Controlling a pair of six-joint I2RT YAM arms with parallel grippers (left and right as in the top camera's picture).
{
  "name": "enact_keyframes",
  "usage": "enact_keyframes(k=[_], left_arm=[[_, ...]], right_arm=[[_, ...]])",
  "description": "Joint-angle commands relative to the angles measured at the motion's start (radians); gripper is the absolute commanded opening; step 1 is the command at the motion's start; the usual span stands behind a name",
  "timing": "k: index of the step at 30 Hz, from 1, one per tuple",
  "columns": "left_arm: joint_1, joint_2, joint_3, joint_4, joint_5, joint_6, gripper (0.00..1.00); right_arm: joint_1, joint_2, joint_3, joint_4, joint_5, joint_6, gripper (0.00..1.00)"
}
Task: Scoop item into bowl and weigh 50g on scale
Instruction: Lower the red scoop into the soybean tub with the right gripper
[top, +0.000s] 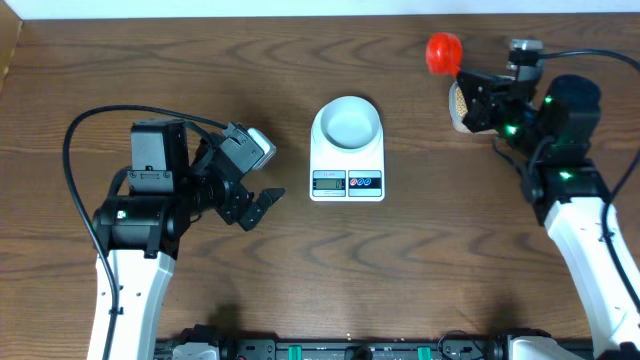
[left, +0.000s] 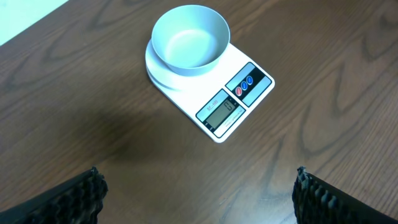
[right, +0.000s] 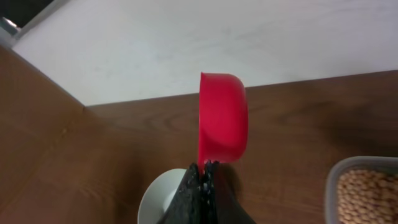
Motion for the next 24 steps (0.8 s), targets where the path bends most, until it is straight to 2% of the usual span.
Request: enact_keyframes(k=[1, 3, 7, 11, 16, 24], left_arm=[[0.005, 0.006, 0.019, 0.000, -0.001, 0.013, 0.98], [0.005, 0.006, 0.019, 0.000, -0.001, 0.013, 0.98], [0.005, 0.006, 0.019, 0.000, -0.001, 0.013, 0.98], [0.005, 0.006, 0.019, 0.000, -0.001, 0.013, 0.98], [0.005, 0.006, 0.019, 0.000, -0.001, 0.013, 0.98], [0.005, 0.006, 0.019, 0.000, -0.001, 0.013, 0.98]], right_arm=[[-0.065, -0.057, 0.017, -0.117, -0.082, -0.019, 0.01], [-0.089, -0.074, 0.017, -0.185, -0.083, -0.020, 0.01], [-0.108, -0.098, 0.017, -0.347, -0.051, -0.159, 0.01], [-0.108, -0.134, 0.031, -0.487, 0.119, -0.269, 0.01], [-0.108, -0.141, 0.182, -0.727, 0.290, -0.411, 0.01], [-0.109, -0.120, 0.306, -0.927, 0.420, -0.476, 0.01]])
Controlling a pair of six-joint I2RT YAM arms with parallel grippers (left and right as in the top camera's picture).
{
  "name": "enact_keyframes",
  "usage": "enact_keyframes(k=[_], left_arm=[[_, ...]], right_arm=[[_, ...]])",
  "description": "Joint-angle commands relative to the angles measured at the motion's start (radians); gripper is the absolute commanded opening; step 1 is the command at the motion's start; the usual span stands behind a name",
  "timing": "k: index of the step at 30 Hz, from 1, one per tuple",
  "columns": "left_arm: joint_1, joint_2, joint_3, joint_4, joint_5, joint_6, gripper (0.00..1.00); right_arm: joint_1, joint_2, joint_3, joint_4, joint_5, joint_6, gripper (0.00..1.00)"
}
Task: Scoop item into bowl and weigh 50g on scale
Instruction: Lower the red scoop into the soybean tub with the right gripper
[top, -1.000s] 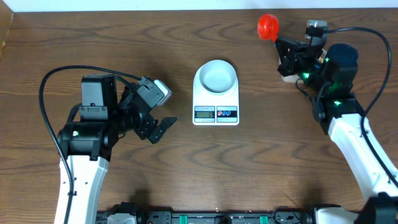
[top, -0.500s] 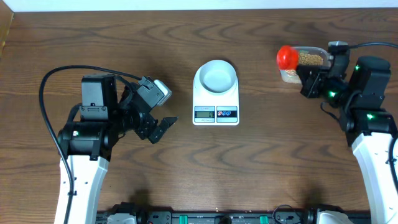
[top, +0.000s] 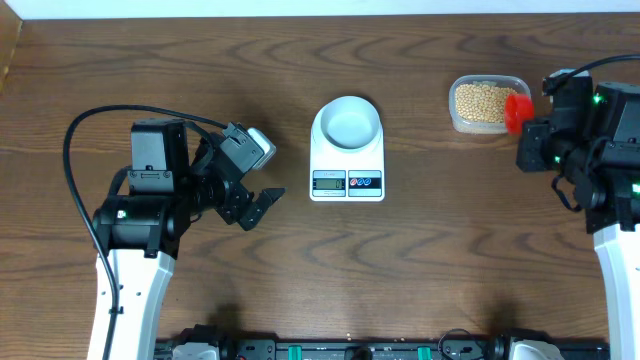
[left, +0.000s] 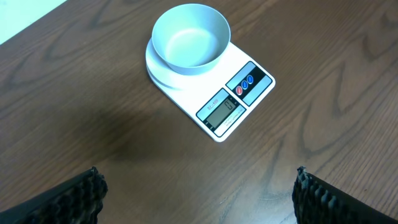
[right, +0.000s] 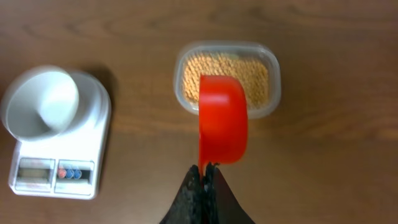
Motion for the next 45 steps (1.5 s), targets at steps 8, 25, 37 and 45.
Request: enact_keyframes(k=[8, 25, 37, 45], left_arm=[[0.005, 0.005, 0.019, 0.000, 0.002, 0.013, 0.98], [0.005, 0.005, 0.019, 0.000, 0.002, 0.013, 0.98], [0.005, 0.005, 0.019, 0.000, 0.002, 0.013, 0.98], [0.005, 0.005, 0.019, 0.000, 0.002, 0.013, 0.98]], right_arm=[[0.012, 0.141, 0.029, -0.055, 0.147, -0.099, 0.01], [0.067, 0.375, 0.029, 0.234, 0.245, -0.099, 0.01], [0.067, 0.541, 0.029, 0.348, 0.244, -0.153, 0.01], [0.067, 0.597, 0.029, 0.348, 0.167, -0.155, 0.01]])
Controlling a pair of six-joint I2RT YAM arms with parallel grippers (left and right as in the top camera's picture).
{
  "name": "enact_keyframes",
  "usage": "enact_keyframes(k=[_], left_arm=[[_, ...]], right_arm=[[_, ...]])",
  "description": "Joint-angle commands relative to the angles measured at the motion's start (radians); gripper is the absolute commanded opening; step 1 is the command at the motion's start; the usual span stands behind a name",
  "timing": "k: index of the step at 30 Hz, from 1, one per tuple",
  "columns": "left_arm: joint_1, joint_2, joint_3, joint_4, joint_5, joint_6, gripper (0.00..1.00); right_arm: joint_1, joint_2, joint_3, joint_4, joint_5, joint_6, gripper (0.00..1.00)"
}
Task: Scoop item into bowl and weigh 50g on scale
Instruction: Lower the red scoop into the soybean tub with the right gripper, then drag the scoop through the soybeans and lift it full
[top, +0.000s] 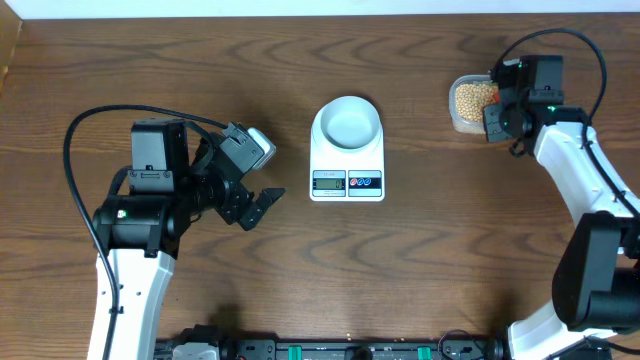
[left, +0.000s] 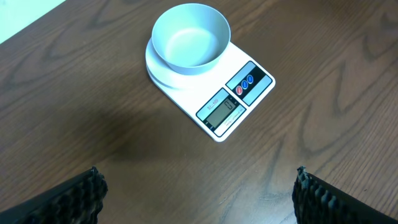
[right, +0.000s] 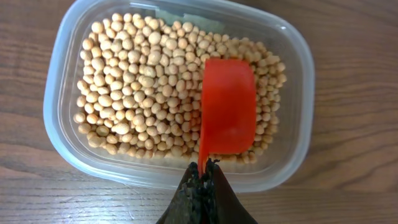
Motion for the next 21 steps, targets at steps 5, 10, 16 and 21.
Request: enact_keyframes(k=[5, 10, 16, 21], left_arm=[[0.005, 0.004, 0.019, 0.000, 0.002, 0.013, 0.98], [0.005, 0.004, 0.019, 0.000, 0.002, 0.013, 0.98], [0.005, 0.004, 0.019, 0.000, 0.002, 0.013, 0.98], [0.005, 0.004, 0.019, 0.000, 0.002, 0.013, 0.98]], right_arm=[[0.010, 0.024, 0.014, -0.007, -0.129, -0.005, 0.01], [0.010, 0.024, 0.014, -0.016, -0.190, 0.041, 0.01], [-0.004, 0.024, 0.014, -0.028, -0.233, 0.114, 0.01], [-0.057, 0.025, 0.014, -0.036, -0.323, 0.190, 0.01]])
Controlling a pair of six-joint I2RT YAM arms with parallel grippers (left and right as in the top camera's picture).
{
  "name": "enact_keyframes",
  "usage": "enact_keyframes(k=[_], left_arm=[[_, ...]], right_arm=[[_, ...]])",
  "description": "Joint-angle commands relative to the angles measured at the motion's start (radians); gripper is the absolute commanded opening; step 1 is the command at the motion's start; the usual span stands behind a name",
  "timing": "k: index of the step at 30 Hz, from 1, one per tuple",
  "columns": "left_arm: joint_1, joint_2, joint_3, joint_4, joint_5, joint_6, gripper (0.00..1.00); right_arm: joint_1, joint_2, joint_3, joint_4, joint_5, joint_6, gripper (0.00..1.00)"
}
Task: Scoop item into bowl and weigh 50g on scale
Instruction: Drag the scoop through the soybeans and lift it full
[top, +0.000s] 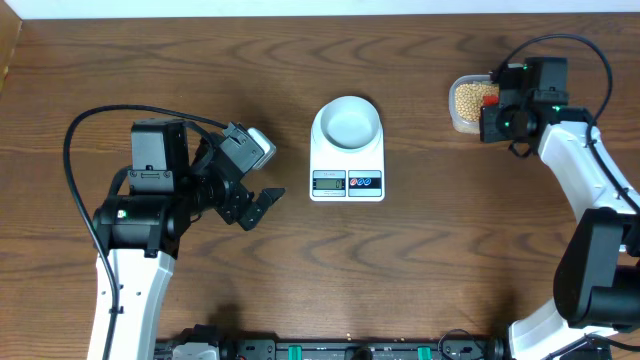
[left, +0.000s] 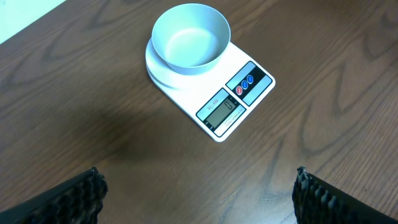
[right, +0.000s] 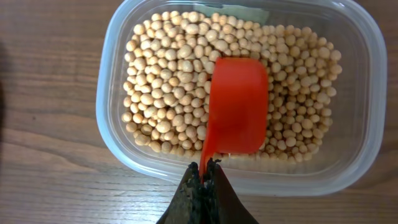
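Observation:
A red scoop (right: 235, 106) rests bottom-up on the soybeans (right: 168, 93) in a clear plastic tub (right: 118, 134), my right gripper (right: 203, 171) shut on its handle. In the overhead view the right gripper (top: 497, 112) sits at the tub (top: 466, 100), back right. A white scale (top: 347, 172) carries an empty pale bowl (top: 347, 122) at the table's middle; both also show in the left wrist view, scale (left: 242, 93) and bowl (left: 191, 38). My left gripper (top: 258, 207) hovers open left of the scale, its fingers (left: 81, 193) wide apart over bare wood.
The brown wooden table (top: 420, 270) runs to a white wall strip at the back. A black cable (top: 90, 125) loops over the left arm. A black rail (top: 340, 350) lines the front edge.
The right gripper has shifted slightly, so the tub sits further right in its view and the scoop lies a little more tilted on the beans. The left arm has not moved.
The right gripper held the red scoop high near the back wall, left of the tub. Then it held the scoop above the tub's right end. Then the scoop lay down among the beans, where it stays. The left gripper stayed open and still throughout; the bowl is empty.

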Motion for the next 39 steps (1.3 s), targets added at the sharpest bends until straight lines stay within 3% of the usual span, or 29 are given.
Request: enact_keyframes(k=[1, 6, 13, 32, 39], left_arm=[[0.005, 0.004, 0.019, 0.000, 0.002, 0.013, 0.98], [0.005, 0.004, 0.019, 0.000, 0.002, 0.013, 0.98], [0.005, 0.004, 0.019, 0.000, 0.002, 0.013, 0.98], [0.005, 0.004, 0.019, 0.000, 0.002, 0.013, 0.98], [0.005, 0.004, 0.019, 0.000, 0.002, 0.013, 0.98]], right_arm=[[-0.040, 0.016, 0.013, -0.016, -0.145, 0.073, 0.01], [-0.081, 0.017, 0.013, -0.021, -0.161, 0.108, 0.01], [-0.152, 0.017, 0.013, -0.072, -0.365, 0.156, 0.01], [-0.185, 0.096, 0.013, -0.056, -0.381, 0.267, 0.01], [-0.251, 0.096, 0.013, -0.043, -0.547, 0.262, 0.01]])
